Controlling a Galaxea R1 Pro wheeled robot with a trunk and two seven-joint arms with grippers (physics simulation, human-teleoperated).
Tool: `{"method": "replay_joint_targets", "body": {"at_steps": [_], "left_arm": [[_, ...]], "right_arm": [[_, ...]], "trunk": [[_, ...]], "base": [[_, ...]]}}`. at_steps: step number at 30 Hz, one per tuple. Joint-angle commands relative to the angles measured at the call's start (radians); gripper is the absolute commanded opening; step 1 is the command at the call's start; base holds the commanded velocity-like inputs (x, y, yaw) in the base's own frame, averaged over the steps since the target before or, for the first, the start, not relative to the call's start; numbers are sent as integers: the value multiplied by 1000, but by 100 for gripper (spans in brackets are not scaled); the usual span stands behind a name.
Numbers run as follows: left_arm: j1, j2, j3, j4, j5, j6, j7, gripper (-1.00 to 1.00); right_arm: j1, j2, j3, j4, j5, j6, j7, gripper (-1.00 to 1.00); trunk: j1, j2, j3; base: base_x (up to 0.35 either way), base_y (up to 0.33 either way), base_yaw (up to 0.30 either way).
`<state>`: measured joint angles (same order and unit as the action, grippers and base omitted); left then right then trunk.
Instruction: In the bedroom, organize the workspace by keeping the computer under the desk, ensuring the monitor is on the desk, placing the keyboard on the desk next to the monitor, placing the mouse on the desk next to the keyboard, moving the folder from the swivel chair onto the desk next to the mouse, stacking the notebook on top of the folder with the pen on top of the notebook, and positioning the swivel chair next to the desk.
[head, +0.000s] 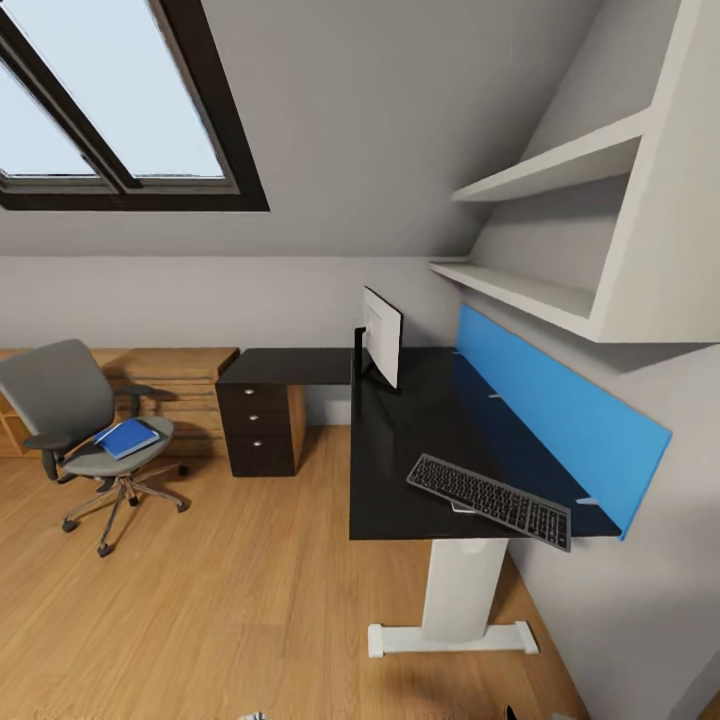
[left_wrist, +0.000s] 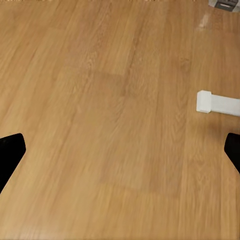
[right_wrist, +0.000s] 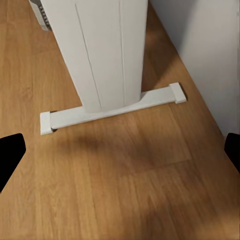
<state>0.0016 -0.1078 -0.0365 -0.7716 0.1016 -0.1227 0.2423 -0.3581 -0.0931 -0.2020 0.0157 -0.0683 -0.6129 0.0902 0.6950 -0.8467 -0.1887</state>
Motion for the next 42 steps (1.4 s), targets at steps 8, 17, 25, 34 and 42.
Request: {"method": "replay_joint_targets", "body": {"at_steps": [8,17,25,34,42], "left_arm": [[0,0,-4,-2,10,-111,3,100],[0,0,-3,-3,10,-119,3,100],[0,0,-3,-109,10,-99,5,100],[63,-20,-16,-731,38,539,61,100],[41,-67,-20,-842,46,630,67,100]], "right_arm": [[-1,-15,-3,3,-7,-4,10,100],[-1,-15,-4,4,-9,-6,11,100],[-1,-12,-4,4,-10,-8,10,100],[-3,-17,-86,-408,-281,326,18,100],[-13,-113,-103,-635,-699,851,19,100]], "trunk": [[31,-57,-27],[65,-120,-55],[96,-176,-80],[131,-239,-108],[161,-295,-133]], "base": [[0,0,0],[0,0,0],[0,0,0],[0,0,0],[0,0,0]]}}
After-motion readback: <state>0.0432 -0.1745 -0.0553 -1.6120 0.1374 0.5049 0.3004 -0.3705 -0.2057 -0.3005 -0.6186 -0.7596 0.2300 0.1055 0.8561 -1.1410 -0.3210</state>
